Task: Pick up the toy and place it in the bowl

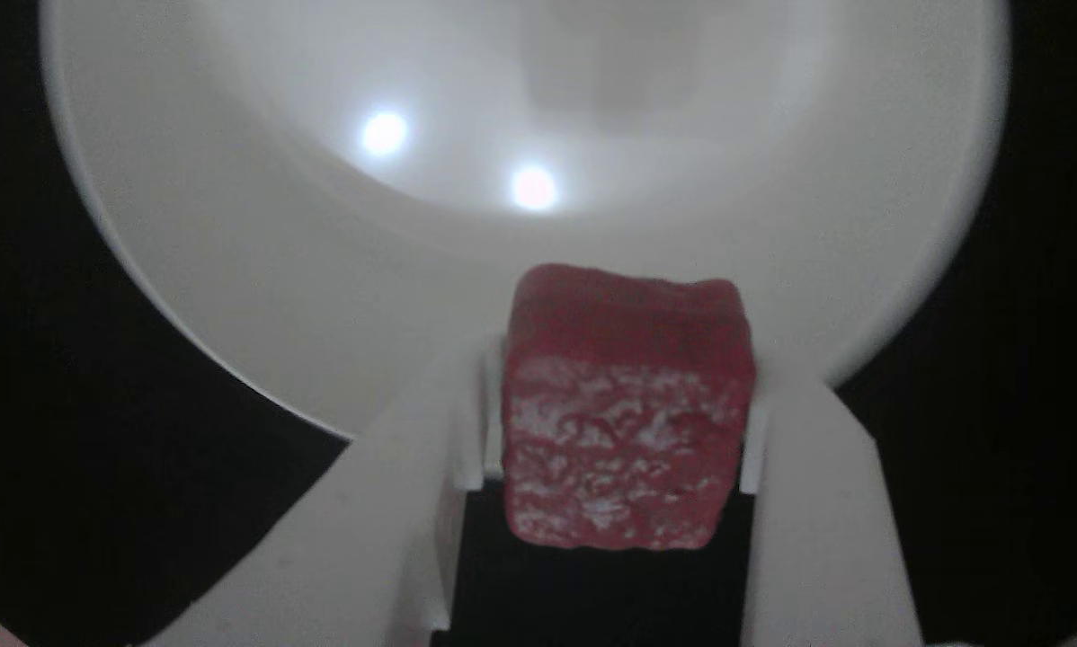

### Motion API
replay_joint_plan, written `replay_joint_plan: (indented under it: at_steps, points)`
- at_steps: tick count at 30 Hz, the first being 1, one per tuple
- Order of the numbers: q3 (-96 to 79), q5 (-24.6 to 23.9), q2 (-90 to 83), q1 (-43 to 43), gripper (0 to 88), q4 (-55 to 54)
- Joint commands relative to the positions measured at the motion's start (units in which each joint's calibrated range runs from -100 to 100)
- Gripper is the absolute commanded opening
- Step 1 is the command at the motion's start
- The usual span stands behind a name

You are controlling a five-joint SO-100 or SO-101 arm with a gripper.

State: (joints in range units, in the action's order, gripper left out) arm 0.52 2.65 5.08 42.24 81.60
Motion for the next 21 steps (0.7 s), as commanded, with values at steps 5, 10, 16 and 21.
replay_joint_plan:
  at_steps: [5, 10, 16, 21]
  points:
    - [0.1, 0.0, -2.3, 3.8, 2.3, 5.3]
    - [-2.4, 0.3, -2.4, 3.7, 2.3, 5.0]
    - [-4.9, 0.2, -2.1, 3.3, 20.2, 4.3]
    - [-4.9, 0.2, -2.1, 3.2, 25.0, 3.7]
